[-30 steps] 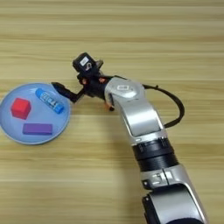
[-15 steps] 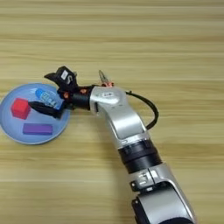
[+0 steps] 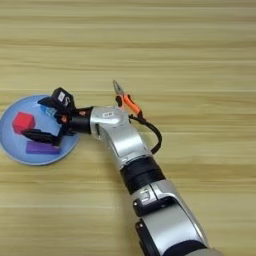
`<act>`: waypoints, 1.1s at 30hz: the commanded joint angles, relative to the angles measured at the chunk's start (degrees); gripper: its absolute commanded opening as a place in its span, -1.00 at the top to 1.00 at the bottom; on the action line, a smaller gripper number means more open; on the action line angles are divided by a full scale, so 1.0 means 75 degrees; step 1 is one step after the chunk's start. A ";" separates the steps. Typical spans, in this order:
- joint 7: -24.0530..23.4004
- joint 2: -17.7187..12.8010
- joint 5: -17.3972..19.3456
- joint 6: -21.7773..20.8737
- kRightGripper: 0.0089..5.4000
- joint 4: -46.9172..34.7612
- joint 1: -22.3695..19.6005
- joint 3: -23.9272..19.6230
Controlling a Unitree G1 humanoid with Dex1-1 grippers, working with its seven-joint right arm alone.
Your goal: Move the objects on the table
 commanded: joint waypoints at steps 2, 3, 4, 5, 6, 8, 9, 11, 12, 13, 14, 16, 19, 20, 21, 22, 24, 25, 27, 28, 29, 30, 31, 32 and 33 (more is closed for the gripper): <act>-0.0365 0.0241 -0.0140 -0.0492 -0.99 0.0080 -0.0830 -0.0078; -0.0389 0.0291 -0.0178 -0.0549 -0.99 0.0135 -0.0842 -0.0054; -0.0413 0.0339 -0.0226 -0.0612 -0.99 0.0207 -0.0857 -0.0022; -0.0435 0.0380 -0.0275 -0.0673 -0.99 0.0285 -0.0873 0.0005; -0.0457 0.0413 -0.0320 -0.0729 -0.99 0.0367 -0.0892 0.0023; -0.0567 0.0494 -0.0466 -0.0872 -0.99 0.0634 -0.0964 0.0069; -0.0650 0.0531 -0.0557 -0.0973 -0.99 0.0774 -0.0999 0.0094; -0.0791 0.0585 -0.0728 -0.1159 -0.99 0.1031 -0.1054 0.0136; -0.0842 0.0614 -0.0799 -0.1240 -0.99 0.1169 -0.1082 0.0143; -0.0934 0.0631 -0.0896 -0.1323 -0.92 0.1327 -0.1123 0.0156; -0.1003 0.0647 -0.0956 -0.1392 -0.91 0.1472 -0.1164 0.0155; -0.1127 0.0681 -0.1055 -0.1502 -0.83 0.1748 -0.1253 0.0139; -0.1381 0.0755 -0.1196 -0.1735 -0.69 0.2145 -0.1382 0.0100; -0.1425 0.0779 -0.1219 -0.1803 -0.65 0.2242 -0.1411 0.0088; -0.1444 0.0796 -0.1228 -0.1855 -0.61 0.2317 -0.1433 0.0081; -0.1455 0.0807 -0.1240 -0.1905 -0.58 0.2375 -0.1447 0.0078; -0.1461 0.0824 -0.1259 -0.1980 -0.48 0.2464 -0.1466 0.0073; -0.1457 0.0832 -0.1265 -0.2011 -0.42 0.2497 -0.1475 0.0066; -0.1450 0.0847 -0.1267 -0.2052 -0.32 0.2530 -0.1484 0.0054; -0.1447 0.0859 -0.1268 -0.2067 -0.28 0.2534 -0.1484 0.0049; -0.1445 0.0874 -0.1269 -0.2081 -0.21 0.2540 -0.1486 0.0045; -0.1438 0.0887 -0.1267 -0.2080 -0.17 0.2516 -0.1479 0.0044; -0.1430 0.0895 -0.1266 -0.2078 -0.15 0.2496 -0.1473 0.0042; -0.1421 0.0900 -0.1263 -0.2074 -0.12 0.2477 -0.1465 0.0040; -0.1414 0.0903 -0.1262 -0.2072 -0.06 0.2465 -0.1459 0.0039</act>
